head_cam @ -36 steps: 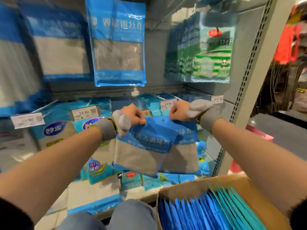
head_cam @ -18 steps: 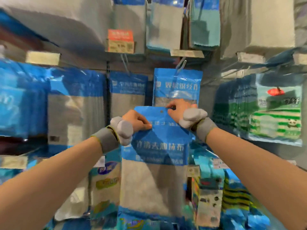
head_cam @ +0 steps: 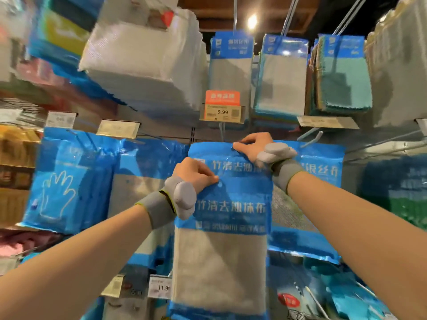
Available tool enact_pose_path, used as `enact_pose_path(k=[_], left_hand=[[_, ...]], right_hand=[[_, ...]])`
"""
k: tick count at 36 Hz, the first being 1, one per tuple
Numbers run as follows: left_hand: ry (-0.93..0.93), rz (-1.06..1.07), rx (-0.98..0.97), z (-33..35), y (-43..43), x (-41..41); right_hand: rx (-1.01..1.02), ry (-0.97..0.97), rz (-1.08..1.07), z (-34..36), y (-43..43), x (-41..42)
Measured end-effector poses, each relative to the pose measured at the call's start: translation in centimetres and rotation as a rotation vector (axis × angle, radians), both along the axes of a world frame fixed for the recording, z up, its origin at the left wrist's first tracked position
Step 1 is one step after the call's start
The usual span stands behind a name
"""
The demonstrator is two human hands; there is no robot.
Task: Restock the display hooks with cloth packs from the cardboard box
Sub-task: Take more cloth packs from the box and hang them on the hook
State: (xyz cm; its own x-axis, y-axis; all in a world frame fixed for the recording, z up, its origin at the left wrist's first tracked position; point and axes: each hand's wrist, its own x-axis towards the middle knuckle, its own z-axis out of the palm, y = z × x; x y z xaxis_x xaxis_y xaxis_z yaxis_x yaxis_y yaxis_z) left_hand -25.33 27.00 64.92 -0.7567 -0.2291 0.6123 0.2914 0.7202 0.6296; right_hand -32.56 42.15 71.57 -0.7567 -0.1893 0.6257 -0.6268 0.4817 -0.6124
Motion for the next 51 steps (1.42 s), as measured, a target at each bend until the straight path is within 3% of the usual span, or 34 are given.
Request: enact_pose_path(k=[5,13,19,24,29,33,36,41,43,47,51], left_hand=[[0.094,0.047,0.022,0.9,-1.4,-0.1],[0.062,0.043,0.003,1.4,-3.3,-0.3],[0.042,0.033,0.013,1.2,-3.9,-0.5],[0.029,0.022,0.044,1.1,-4.2,-0.6],[-0.002,0.029,0.066,0.7,-4.3,-1.0],[-0.022,0.045,0.073,0.4,-4.6,-1.5],[-0.033,0.069,0.064,0.2,-4.7,-2.0],[-0.033,0.08,0.063,-0.1,-4.9,-2.9],[-0.031,0.083,0.052,-0.1,-5.0,-3.2],[-0.029,0.079,0.055,0.0,-5.4,-3.8],[-0.016,0.109,0.039,-0.1,-5.7,-4.3]], right_hand=[[-0.08,0.028,-0.018,1.6,-1.9,-1.0],[-0.213,0.113,-0.14,2.7,-3.4,-1.6],[-0.121,0.056,-0.178,3.6,-3.4,-1.5],[-0.088,0.135,-0.057,2.9,-4.3,-2.3],[0.015,0.059,-0.194,1.6,-4.2,-5.0],[-0.105,0.121,-0.103,-1.6,-4.2,-5.9],[-0.067,0.157,-0.136,-3.7,-4.0,-6.8],[-0.244,0.0,0.022,-5.6,-4.2,-8.1],[-0.207,0.078,0.089,-6.6,-4.6,-8.6],[-0.32,0.138,0.136,-8.3,-5.5,-10.6],[-0.247,0.095,0.076,-8.0,-5.1,-11.3]])
